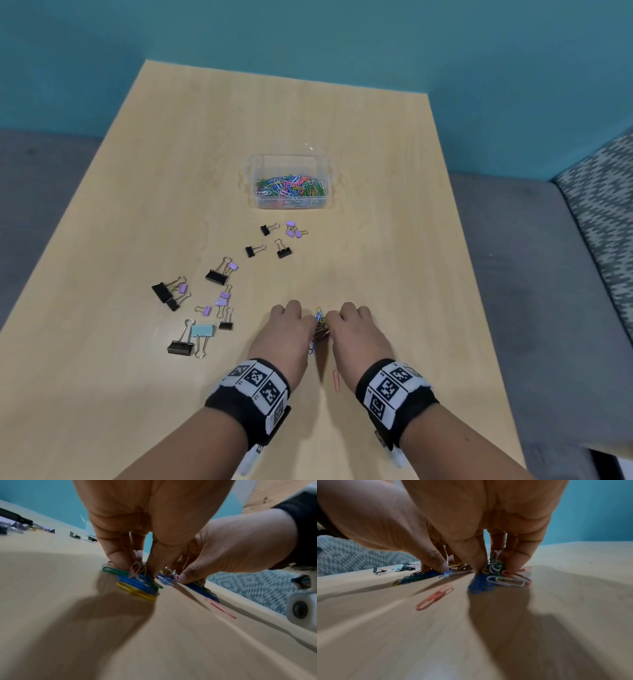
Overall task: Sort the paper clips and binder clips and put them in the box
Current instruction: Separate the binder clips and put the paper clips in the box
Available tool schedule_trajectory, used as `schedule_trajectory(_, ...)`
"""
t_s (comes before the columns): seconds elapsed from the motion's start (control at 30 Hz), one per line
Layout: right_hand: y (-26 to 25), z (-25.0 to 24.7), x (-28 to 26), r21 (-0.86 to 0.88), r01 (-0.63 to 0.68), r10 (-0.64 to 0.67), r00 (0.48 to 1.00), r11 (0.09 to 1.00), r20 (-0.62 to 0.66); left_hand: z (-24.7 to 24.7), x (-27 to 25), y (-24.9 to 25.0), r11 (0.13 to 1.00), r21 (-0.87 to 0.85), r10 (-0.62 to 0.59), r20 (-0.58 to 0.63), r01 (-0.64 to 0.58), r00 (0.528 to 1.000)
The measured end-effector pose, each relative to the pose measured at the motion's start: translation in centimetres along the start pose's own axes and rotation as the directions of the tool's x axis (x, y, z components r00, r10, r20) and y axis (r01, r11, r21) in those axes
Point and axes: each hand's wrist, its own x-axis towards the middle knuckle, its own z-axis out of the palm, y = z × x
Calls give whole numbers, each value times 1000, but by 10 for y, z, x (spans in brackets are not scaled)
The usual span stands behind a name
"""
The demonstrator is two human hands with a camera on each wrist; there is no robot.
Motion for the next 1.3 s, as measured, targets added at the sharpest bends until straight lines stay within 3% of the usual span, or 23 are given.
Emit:
schedule_trajectory(0.4,4,-13,7,149,8,-9,1000,989,7,-6,13,-5,979,-183,-83,16,85,996)
schedule_trajectory(0.6,14,-12,15,378,-39,32,999,925,25,-9,21,-16,870,-447,-174,115,208,978)
schedule_trajectory(0.67,19,-16,16,449,-59,45,998,891,42,-13,22,-18,773,-576,-210,165,267,964)
schedule_trajectory(0.73,24,-19,18,547,-98,79,995,831,59,-20,21,-20,580,-745,-248,225,331,942)
schedule_trajectory(0.83,29,-31,23,769,-166,123,986,618,114,-37,23,-25,323,-873,-254,291,364,922)
schedule_trajectory(0.93,31,-56,34,912,-154,108,987,381,122,-65,37,-32,155,-934,-264,274,321,925)
schedule_trajectory(1.03,27,-93,59,962,-72,105,993,263,46,-99,64,-43,58,-971,-311,204,232,928)
schedule_trajectory(1.1,24,-118,85,966,-8,119,993,260,-24,-121,86,-52,92,-982,-349,122,164,929)
schedule_trajectory(1.2,17,-153,131,933,74,152,979,352,-135,-152,122,-66,230,-968,-399,-2,98,917)
schedule_trajectory(1.3,6,-184,172,896,93,206,958,434,-199,-174,156,-75,315,-946,-438,-76,74,896)
